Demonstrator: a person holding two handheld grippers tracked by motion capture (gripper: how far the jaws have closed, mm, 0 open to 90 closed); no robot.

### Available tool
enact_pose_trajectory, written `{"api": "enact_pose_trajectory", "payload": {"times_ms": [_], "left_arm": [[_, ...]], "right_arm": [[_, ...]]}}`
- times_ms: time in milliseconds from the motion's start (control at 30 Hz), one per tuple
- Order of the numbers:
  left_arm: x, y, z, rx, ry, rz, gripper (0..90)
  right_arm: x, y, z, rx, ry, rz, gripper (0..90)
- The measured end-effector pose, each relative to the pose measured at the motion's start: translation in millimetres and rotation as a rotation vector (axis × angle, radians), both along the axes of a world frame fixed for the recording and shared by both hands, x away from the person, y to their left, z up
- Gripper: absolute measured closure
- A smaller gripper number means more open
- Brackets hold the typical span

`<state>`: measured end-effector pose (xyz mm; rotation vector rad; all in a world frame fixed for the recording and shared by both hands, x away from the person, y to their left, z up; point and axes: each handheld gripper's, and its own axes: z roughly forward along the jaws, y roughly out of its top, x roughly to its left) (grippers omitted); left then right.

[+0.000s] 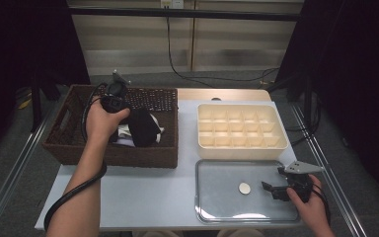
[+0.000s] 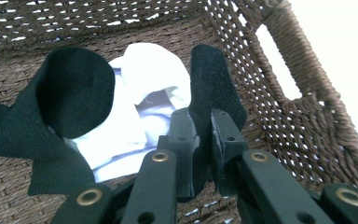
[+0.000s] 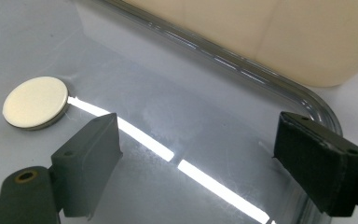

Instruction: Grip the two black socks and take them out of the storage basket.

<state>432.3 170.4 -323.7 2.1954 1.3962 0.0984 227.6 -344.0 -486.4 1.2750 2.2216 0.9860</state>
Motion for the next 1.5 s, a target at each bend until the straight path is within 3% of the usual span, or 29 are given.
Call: {"api": "enact_pose_trajectory", "payload": {"times_ms": [400,800,933,1067,1133,1500], "left_arm": [[-11.6,-7.0,23.9,0.008,-0.014,-0.051,80.8],[-17.2,-6.8,42.5,0.011,-0.03,-0.057,80.8],[-17.1,-8.1,48.7,0.021,-0.013,-0.056,80.8],[-16.9,-8.6,53.5,0.018,-0.01,-0.061,80.8],[-18.8,-9.5,56.1,-0.003,-0.014,-0.05,80.8],[-28.3,-12.4,74.4,-0.013,-0.042,-0.083,80.8]], "right_arm": [[0.0,0.1,0.0,0.0,0.0,0.0,14.1],[0.0,0.1,0.0,0.0,0.0,0.0,14.1],[0.0,0.1,0.0,0.0,0.0,0.0,14.0],[-0.1,0.4,0.0,0.003,0.0,-0.003,14.1],[-0.1,0.4,0.0,0.003,0.001,-0.004,14.0],[-0.1,0.3,0.0,0.002,0.0,-0.003,14.1]]}}
